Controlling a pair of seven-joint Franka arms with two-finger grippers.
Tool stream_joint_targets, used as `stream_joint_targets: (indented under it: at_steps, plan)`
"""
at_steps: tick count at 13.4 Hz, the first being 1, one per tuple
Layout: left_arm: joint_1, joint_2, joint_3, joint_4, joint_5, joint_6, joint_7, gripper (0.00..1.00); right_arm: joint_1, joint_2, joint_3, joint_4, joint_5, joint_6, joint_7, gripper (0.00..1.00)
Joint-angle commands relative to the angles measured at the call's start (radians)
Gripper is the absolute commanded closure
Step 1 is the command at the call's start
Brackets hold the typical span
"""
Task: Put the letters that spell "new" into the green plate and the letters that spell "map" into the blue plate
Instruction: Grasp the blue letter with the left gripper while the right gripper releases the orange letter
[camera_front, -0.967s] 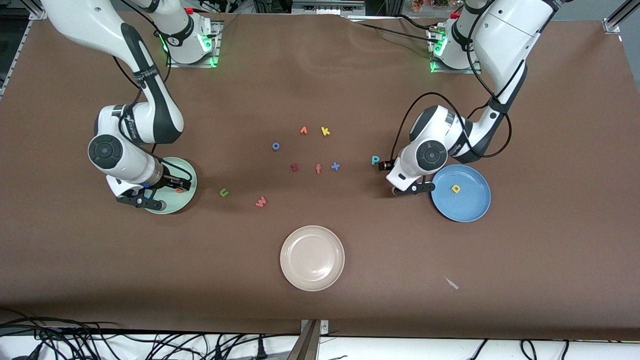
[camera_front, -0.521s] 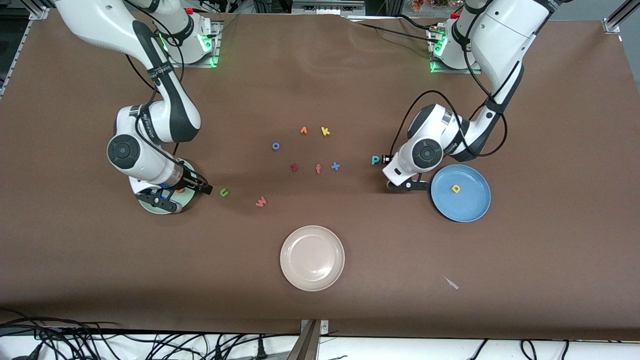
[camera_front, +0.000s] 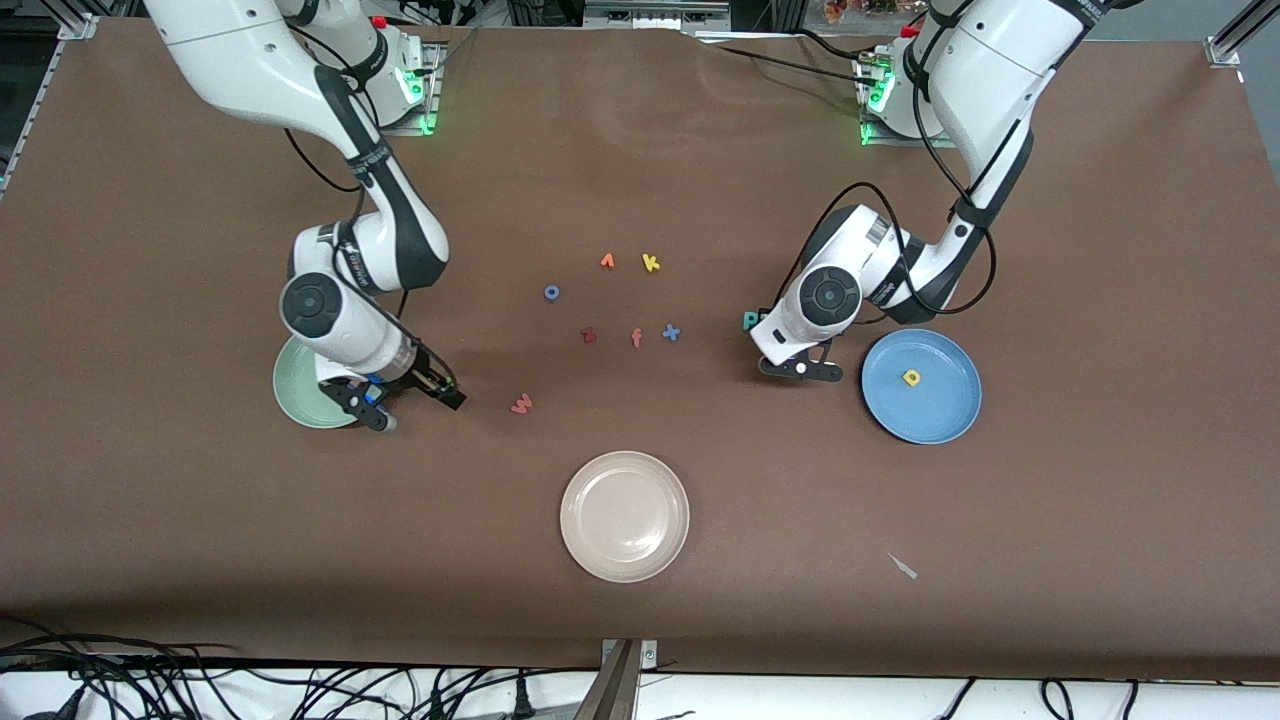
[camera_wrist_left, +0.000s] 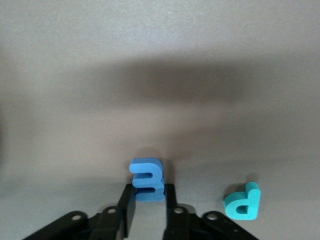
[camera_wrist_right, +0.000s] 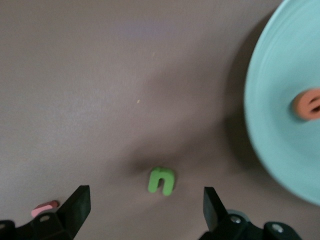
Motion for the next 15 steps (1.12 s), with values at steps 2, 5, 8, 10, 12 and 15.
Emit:
stream_joint_targets:
  at_steps: [2,5,8,10,12,15]
  plan:
    - [0.000,0.008,0.003,0.021,0.039,-0.008,0.016,0.93,0.012,0.041,-0.001,0.028,0.013,0.024,0.065,0.00]
    - [0.015,-0.050,0.003,0.032,0.041,-0.082,0.049,0.92,0.010,0.045,-0.001,0.026,0.013,0.024,0.063,0.01]
    - [0.040,-0.066,0.019,0.125,0.041,-0.256,0.209,0.90,0.003,0.052,-0.001,0.026,0.013,0.025,0.057,0.07]
    - [0.103,-0.077,0.016,0.150,0.096,-0.284,0.296,0.90,0.000,0.061,-0.001,0.026,0.013,0.024,0.056,0.08]
    - [0.130,-0.080,0.017,0.150,0.205,-0.284,0.344,0.89,0.001,0.063,-0.001,0.026,0.013,0.025,0.059,0.14]
    - [0.169,-0.072,0.016,0.148,0.231,-0.247,0.359,0.81,0.000,0.066,-0.001,0.026,0.013,0.025,0.043,0.27]
